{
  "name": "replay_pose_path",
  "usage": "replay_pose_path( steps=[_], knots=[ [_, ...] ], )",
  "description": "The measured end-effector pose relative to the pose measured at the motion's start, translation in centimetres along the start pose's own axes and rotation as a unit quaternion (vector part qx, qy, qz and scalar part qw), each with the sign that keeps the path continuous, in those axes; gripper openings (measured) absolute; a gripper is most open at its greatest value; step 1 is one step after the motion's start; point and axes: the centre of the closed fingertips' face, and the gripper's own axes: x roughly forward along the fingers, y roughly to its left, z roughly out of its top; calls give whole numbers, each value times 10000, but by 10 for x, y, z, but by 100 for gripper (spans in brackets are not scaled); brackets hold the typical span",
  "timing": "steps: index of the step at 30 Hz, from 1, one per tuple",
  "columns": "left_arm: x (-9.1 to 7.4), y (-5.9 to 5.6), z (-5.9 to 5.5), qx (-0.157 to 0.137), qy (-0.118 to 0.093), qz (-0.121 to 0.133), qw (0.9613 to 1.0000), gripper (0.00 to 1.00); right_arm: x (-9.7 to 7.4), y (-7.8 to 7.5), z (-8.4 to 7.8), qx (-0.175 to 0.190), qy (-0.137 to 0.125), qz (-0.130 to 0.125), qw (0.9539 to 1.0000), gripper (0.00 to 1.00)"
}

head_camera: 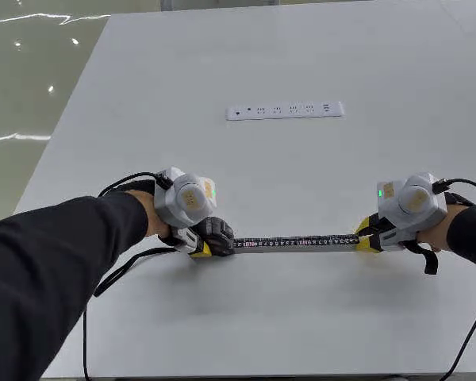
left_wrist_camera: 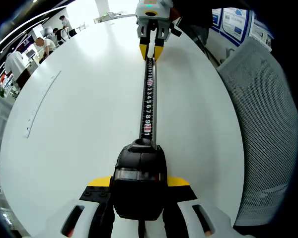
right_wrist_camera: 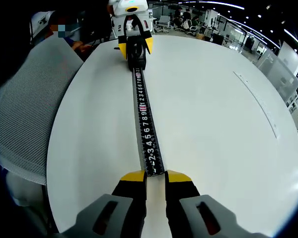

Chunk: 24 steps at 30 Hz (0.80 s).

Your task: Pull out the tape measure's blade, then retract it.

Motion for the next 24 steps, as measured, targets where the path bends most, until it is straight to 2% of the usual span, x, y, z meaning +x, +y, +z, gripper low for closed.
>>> replay_pose_path(
  steps=[6,13,16,17,20,24],
  knots=[
    [1,1,0,-3,0,6,10000,34,1,-1,1,1,13,-42,10000,10],
    [1,0,1,5,-12,98,10000,34,3,0,3,-65,186,-58,9998,12],
    [1,1,2,-85,-128,173,9997,35,2,-1,2,-102,230,-54,9997,12],
    [2,3,3,-253,-252,176,9992,35,2,-2,2,-81,239,-60,9997,12],
    [2,3,2,-232,-383,201,9988,36,2,-1,2,-88,286,-63,9995,13],
    [2,3,4,-206,-426,246,9986,36,1,-1,2,-117,316,-74,9994,13]
  ],
)
